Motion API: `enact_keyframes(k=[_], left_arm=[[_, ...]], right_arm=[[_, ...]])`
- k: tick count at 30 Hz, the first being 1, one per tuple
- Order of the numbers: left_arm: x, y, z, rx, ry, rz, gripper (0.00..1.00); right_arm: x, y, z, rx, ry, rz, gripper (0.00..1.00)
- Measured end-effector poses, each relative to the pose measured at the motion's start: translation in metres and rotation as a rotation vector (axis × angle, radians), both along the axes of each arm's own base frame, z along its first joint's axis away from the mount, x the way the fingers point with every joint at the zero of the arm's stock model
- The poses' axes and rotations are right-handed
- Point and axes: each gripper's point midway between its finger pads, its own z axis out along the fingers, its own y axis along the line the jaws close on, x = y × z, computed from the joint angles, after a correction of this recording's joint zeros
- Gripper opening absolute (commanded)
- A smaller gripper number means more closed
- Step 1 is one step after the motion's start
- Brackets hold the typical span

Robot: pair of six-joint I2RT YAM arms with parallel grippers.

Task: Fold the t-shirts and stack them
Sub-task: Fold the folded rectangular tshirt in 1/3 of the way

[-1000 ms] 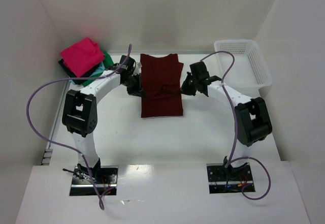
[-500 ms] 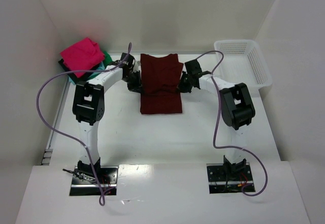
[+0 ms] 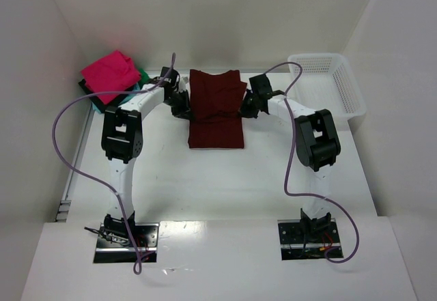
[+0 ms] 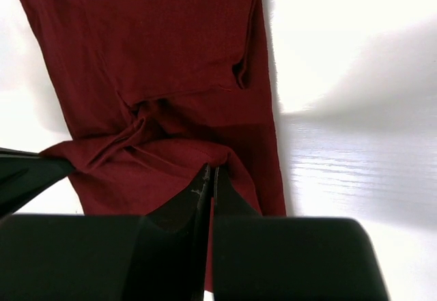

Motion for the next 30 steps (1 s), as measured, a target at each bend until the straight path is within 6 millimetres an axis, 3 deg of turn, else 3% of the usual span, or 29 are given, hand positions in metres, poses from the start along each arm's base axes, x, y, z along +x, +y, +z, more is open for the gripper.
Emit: enact_keyframes(k=[2,3,5,6,8,9,13,18,20,22,23,24,27,30], left_arm=[[0.001,-0.001,0.000,-0.001,-0.007,-0.013,0.23],[0.003,-0.001,0.001,-0.001,-0.010,-0.017,0.35],[0.006,-0.001,0.002,0.000,-0.022,-0.024,0.43],[0.008,-0.001,0.003,-0.001,-0.027,-0.022,0.45],[0.010,0.000,0.004,0.003,-0.035,-0.026,0.60],[0.011,0.001,0.004,0.008,-0.040,-0.028,0.65],[0.015,0.010,0.006,0.023,-0.055,-0.016,0.77],[0.018,0.025,0.028,0.042,-0.107,0.014,0.83],[0.011,0.031,0.047,0.044,-0.140,0.022,0.83],[0.002,0.032,0.068,0.031,-0.186,0.021,0.73],[-0.005,0.031,0.077,0.019,-0.201,0.017,0.64],[-0.012,0.028,0.087,-0.001,-0.221,0.008,0.43],[-0.029,0.016,0.100,-0.051,-0.247,-0.027,0.26],[-0.041,-0.005,0.087,-0.095,-0.215,-0.081,0.16]], right_arm=[[0.001,-0.001,0.000,-0.002,-0.001,-0.004,0.00],[0.001,-0.002,0.000,-0.003,-0.001,-0.006,0.00],[0.002,-0.003,0.000,-0.005,-0.002,-0.009,0.01],[0.002,-0.004,0.000,-0.006,-0.003,-0.011,0.15],[0.003,-0.005,-0.001,-0.011,-0.004,-0.014,0.28],[0.003,-0.007,-0.001,-0.015,-0.006,-0.016,0.44],[0.009,-0.012,0.003,-0.031,-0.026,-0.017,0.64],[0.014,-0.018,0.030,-0.040,-0.092,-0.026,0.59],[0.014,-0.018,0.054,-0.028,-0.141,-0.021,0.41],[0.010,-0.017,0.078,-0.007,-0.192,-0.015,0.24],[0.007,-0.017,0.089,0.008,-0.219,-0.010,0.06],[0.003,-0.016,0.096,0.019,-0.236,0.001,0.00],[-0.009,-0.011,0.098,0.059,-0.238,0.034,0.00],[-0.022,-0.004,0.072,0.067,-0.176,0.073,0.00]])
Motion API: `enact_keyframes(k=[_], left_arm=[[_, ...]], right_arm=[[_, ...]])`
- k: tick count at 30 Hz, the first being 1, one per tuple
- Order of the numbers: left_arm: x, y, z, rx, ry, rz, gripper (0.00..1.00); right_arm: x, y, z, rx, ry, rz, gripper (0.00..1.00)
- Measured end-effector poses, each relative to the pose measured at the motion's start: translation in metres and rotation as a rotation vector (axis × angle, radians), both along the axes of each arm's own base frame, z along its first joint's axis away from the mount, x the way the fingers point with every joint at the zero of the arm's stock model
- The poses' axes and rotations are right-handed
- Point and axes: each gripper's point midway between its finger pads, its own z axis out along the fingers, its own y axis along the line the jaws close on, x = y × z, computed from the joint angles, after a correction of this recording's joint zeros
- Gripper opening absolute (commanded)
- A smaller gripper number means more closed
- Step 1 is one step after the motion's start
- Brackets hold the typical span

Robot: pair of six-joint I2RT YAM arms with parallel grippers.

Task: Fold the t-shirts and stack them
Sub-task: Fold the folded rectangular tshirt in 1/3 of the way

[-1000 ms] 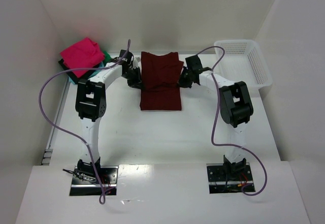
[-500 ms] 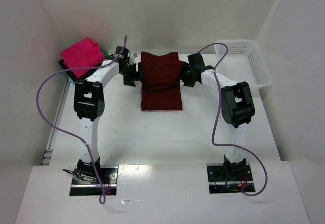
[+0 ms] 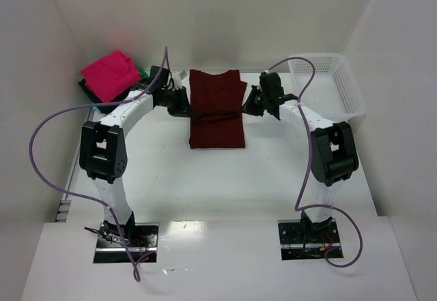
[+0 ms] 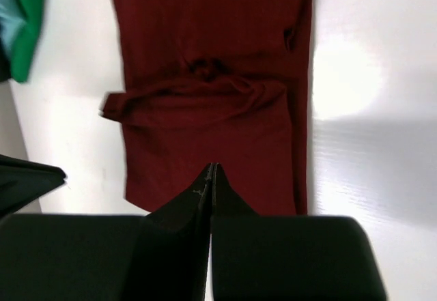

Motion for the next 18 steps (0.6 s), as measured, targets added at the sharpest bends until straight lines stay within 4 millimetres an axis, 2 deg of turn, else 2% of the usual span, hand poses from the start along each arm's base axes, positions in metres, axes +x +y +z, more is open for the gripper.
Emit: enact_keyframes(k=[4,9,14,18], left_arm=[[-0.018,-0.018,-0.044,-0.017,0.108,-0.057,0.15],[-0.024,-0.018,-0.091,-0.003,0.210,-0.055,0.15],[-0.012,-0.021,-0.106,-0.004,0.231,-0.040,0.16],[0.010,-0.022,-0.101,-0.008,0.198,-0.031,0.17]], right_arm=[[-0.013,0.012,-0.042,-0.015,0.095,0.049,0.00],[-0.024,0.025,-0.077,-0.029,0.172,0.089,0.00],[-0.018,0.028,-0.093,-0.045,0.196,0.086,0.02],[0.001,0.032,-0.089,-0.050,0.164,0.082,0.03]])
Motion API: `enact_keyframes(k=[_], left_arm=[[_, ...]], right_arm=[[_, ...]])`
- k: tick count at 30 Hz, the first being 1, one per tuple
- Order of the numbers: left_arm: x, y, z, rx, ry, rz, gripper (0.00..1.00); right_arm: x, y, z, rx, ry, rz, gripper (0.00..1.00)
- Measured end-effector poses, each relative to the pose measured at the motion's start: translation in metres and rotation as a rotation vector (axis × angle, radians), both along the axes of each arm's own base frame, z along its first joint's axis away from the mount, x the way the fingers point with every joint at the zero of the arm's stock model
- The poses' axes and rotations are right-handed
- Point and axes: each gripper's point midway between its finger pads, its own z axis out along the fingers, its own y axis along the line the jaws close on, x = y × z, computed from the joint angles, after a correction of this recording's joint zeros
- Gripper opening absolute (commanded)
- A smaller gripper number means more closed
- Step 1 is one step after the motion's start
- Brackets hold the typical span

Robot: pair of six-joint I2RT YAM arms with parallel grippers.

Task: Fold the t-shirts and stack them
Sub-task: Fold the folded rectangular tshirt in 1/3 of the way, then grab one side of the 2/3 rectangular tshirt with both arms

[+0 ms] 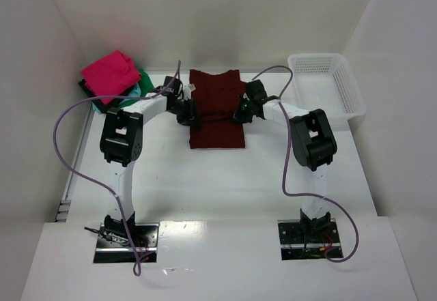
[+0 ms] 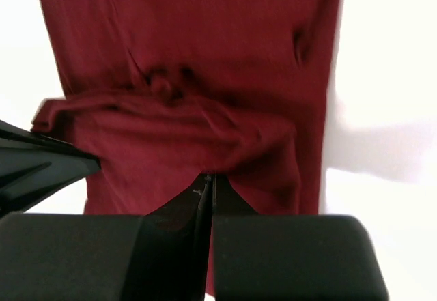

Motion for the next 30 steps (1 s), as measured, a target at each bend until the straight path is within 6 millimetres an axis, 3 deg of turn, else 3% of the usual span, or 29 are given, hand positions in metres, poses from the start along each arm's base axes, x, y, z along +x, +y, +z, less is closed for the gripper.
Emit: enact_keyframes(k=[6,12,16,20,23,26,30], left_arm=[[0.033,0.005,0.011,-0.007,-0.056,0.024,0.22],[0.067,0.013,0.013,0.008,-0.094,0.059,0.28],[0.081,0.015,0.012,0.018,-0.110,0.073,0.46],[0.087,0.021,0.015,0.049,-0.127,0.091,0.76],[0.087,0.028,0.021,0.077,-0.143,0.105,0.93],[0.079,0.040,0.037,0.104,-0.161,0.120,1.00],[0.057,0.055,0.068,0.115,-0.190,0.137,1.00]], right_arm=[[0.029,0.005,0.000,-0.002,-0.036,-0.004,0.04],[0.057,-0.009,-0.010,-0.016,-0.032,-0.034,0.04],[0.075,-0.025,-0.011,-0.020,-0.040,-0.064,0.09],[0.083,-0.037,-0.004,-0.026,-0.056,-0.077,0.39],[0.086,-0.045,0.007,-0.041,-0.080,-0.084,0.52],[0.075,-0.052,0.026,-0.054,-0.114,-0.089,0.69],[0.037,-0.065,0.058,-0.067,-0.151,-0.086,0.74]])
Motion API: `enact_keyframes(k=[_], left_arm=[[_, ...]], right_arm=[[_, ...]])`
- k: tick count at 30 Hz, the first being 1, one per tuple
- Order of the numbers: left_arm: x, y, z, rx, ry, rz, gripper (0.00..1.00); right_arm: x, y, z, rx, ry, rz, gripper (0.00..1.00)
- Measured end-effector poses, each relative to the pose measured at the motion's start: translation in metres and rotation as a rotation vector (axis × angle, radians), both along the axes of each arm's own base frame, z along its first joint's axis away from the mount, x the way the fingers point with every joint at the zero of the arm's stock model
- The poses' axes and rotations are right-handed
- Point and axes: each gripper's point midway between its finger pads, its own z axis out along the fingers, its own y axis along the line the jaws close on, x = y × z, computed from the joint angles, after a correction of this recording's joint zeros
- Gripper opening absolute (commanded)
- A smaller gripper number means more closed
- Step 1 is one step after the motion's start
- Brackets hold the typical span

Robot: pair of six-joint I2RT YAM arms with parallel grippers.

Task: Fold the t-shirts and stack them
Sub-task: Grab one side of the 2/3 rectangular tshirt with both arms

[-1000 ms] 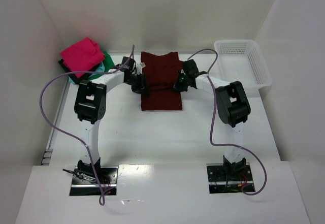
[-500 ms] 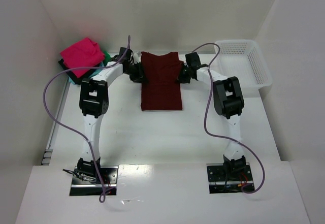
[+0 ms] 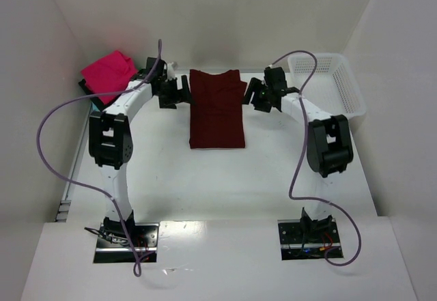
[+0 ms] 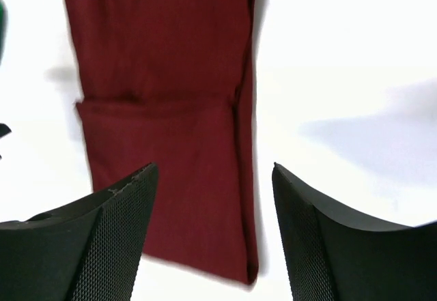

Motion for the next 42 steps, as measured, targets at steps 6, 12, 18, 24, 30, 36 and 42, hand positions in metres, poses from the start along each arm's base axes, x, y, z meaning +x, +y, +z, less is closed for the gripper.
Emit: enact_keyframes(k=[6,12,18,24,30,36,42], left_arm=[[-0.056,0.000,0.006,-0.004,0.036,-0.021,1.00],[-0.127,-0.015,-0.057,0.007,0.239,-0.080,0.95],[-0.145,-0.016,-0.069,-0.012,0.289,-0.074,0.88],[-0.141,-0.019,-0.067,-0.032,0.266,-0.079,0.84],[-0.144,-0.025,-0.067,-0.054,0.267,-0.097,0.74],[-0.147,-0.026,-0.071,-0.053,0.274,-0.087,0.56],[-0.142,-0.027,-0.075,-0.035,0.264,-0.050,0.39]], right_arm=[[-0.049,-0.006,-0.001,0.018,0.027,0.030,0.71],[-0.126,0.001,-0.075,-0.020,0.257,0.085,0.68],[-0.143,0.027,-0.075,-0.006,0.260,0.156,0.63],[-0.142,0.027,-0.075,-0.004,0.262,0.143,0.57],[-0.142,0.027,-0.077,-0.006,0.269,0.135,0.48],[-0.138,0.027,-0.078,0.000,0.264,0.117,0.36],[-0.137,0.028,-0.082,0.009,0.270,0.106,0.20]])
